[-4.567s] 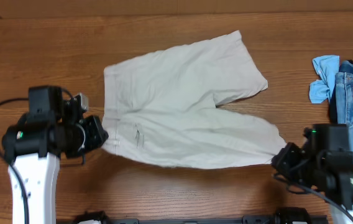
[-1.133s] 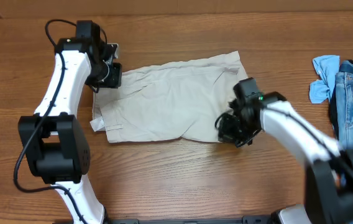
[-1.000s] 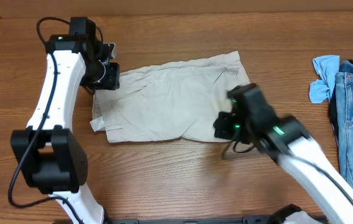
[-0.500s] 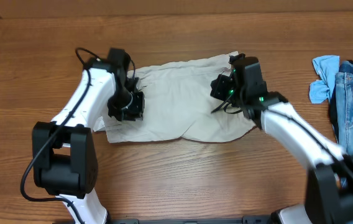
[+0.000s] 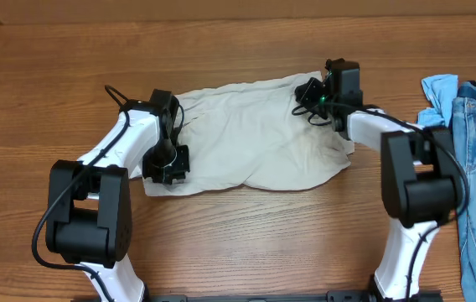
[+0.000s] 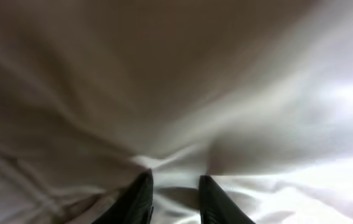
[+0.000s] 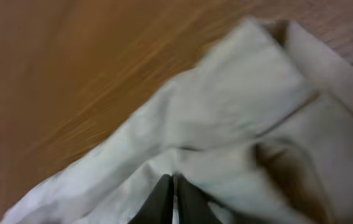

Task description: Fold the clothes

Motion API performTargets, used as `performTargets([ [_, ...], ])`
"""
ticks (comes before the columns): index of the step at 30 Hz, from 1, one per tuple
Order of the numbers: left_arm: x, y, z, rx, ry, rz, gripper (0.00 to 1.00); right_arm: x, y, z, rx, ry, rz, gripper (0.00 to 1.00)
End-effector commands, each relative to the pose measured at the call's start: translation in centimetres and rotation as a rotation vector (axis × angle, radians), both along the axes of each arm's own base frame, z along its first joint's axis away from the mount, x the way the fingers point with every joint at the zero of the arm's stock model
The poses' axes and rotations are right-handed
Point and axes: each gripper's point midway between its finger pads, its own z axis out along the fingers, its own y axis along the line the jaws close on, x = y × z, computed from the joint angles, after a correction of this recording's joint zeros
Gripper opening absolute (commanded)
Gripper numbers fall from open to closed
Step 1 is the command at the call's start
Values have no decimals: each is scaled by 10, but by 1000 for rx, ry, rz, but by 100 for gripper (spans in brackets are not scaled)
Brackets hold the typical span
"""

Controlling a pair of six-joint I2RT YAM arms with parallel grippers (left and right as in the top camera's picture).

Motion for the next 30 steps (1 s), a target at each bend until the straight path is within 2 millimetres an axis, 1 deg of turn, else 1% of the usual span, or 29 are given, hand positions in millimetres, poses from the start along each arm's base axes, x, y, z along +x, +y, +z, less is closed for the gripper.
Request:
performTargets([
  [1,-11,22,2,115,27,5,28,11,-20,-27,-31,23,-102,8],
  [3,-14,29,3,151,39,-4,28,14,-35,-26,-39,21,-130,6],
  [6,-14,38,4,183,38,-1,29,19,-63,-24,-86,37,-139,4],
  [9,-12,53,4,216,36,26,29,17,-111,-25,-175,125,-184,4],
  [11,-11,64,4,230,34,36,27,18,-132,-17,-203,153,-181,4],
  [12,-11,70,5,239,35,43,27,18,-137,-11,-213,161,-168,4],
  [14,-10,83,6,259,35,41,25,16,-140,13,-220,158,-100,4],
  [15,-8,90,7,271,32,32,25,14,-138,28,-217,151,-67,4],
  [17,-2,108,13,327,15,26,25,7,-127,60,-199,129,11,10],
  [18,3,117,18,345,0,44,25,-1,-116,78,-180,108,69,15],
  [19,8,122,21,346,-14,57,26,-8,-107,91,-159,98,113,18],
  [20,15,126,26,339,-35,80,28,-20,-95,104,-130,102,161,19],
  [21,22,128,30,323,-58,99,31,-31,-87,110,-106,127,184,19],
  [22,30,127,34,302,-81,116,33,-41,-79,112,-90,159,202,19],
  [23,40,125,41,267,-112,131,35,-54,-70,110,-84,208,222,19],
  [25,61,117,55,208,-180,141,38,-79,-46,96,-79,308,287,13],
  [26,70,112,63,180,-211,141,40,-92,-32,89,-96,334,346,12],
  [28,82,102,72,131,-251,134,43,-109,-11,73,-131,377,404,13],
  [29,86,97,75,112,-262,130,45,-118,-6,62,-168,407,408,26],
  [30,86,94,75,105,-264,126,45,-126,-7,46,-236,445,387,64],
])
